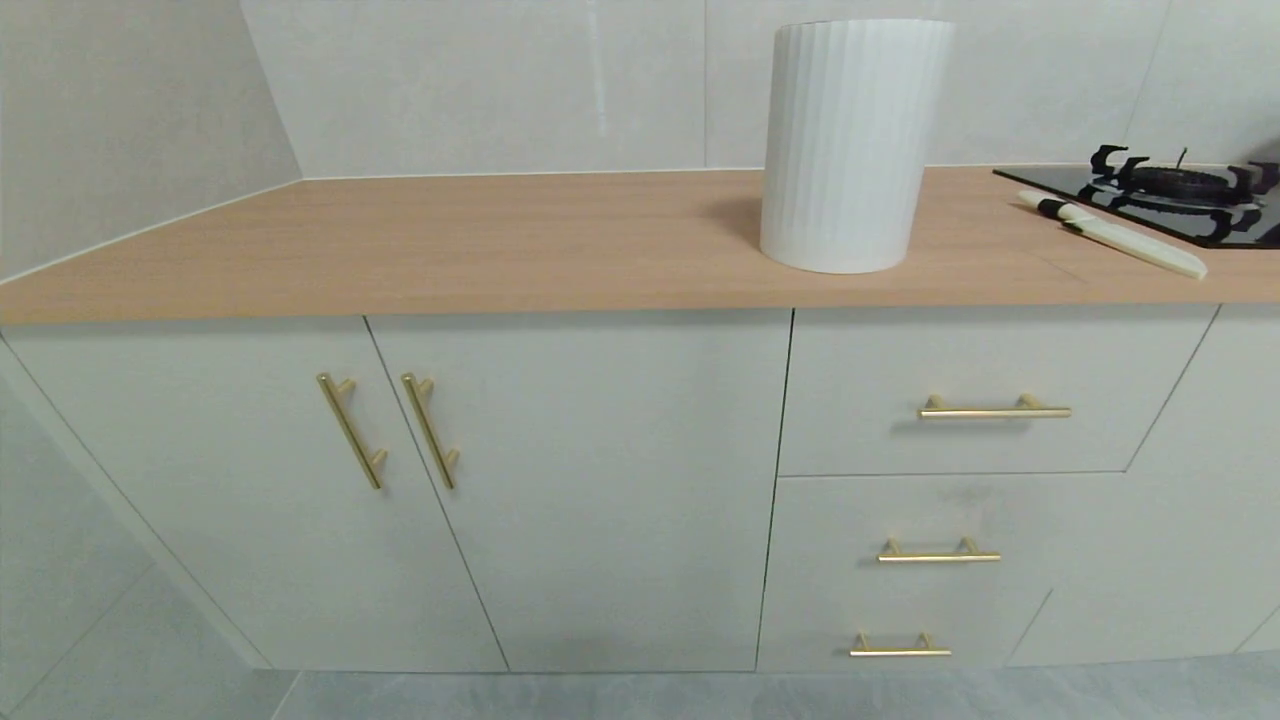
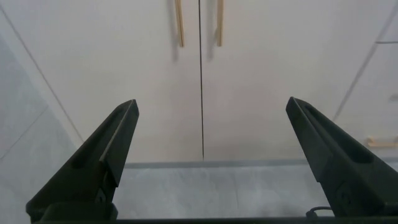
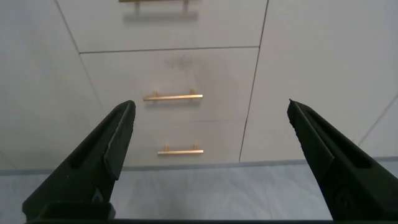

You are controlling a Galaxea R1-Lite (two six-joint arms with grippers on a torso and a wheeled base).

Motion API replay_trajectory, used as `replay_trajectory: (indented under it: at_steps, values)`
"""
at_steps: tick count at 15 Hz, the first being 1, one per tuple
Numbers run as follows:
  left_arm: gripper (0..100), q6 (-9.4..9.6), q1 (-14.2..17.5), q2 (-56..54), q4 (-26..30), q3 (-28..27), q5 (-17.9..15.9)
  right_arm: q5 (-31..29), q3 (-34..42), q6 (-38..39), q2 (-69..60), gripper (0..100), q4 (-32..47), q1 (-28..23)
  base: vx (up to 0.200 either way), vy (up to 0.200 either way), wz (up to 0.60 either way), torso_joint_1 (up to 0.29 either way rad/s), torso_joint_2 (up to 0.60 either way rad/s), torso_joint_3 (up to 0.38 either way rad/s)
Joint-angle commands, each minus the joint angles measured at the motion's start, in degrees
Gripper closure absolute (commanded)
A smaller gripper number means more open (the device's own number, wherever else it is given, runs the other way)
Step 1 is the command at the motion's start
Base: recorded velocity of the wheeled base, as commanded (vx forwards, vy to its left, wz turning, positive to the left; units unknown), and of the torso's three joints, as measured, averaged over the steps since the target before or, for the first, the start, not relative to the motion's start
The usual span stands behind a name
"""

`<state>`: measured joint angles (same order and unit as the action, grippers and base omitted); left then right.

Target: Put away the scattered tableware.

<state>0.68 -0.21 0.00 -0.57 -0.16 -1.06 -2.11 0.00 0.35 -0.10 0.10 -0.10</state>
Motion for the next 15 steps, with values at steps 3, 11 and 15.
replay_trajectory:
  at_steps: [3, 11, 15]
  values:
    - [0, 0.02, 0.0, 0.0, 0.0, 0.0, 0.0, 0.0, 0.0, 0.0, 0.1, 0, 0.0, 0.0, 0.2, 0.0, 0.0, 0.002, 0.0, 0.002]
    - [0, 0.02, 0.0, 0.0, 0.0, 0.0, 0.0, 0.0, 0.0, 0.0, 0.1, 0, 0.0, 0.0, 0.125, 0.0, 0.0, 0.003, 0.0, 0.003]
    - [0, 0.02, 0.0, 0.0, 0.0, 0.0, 0.0, 0.0, 0.0, 0.0, 0.1, 0, 0.0, 0.0, 0.0, 0.0, 0.0, 0.0, 0.0, 0.0]
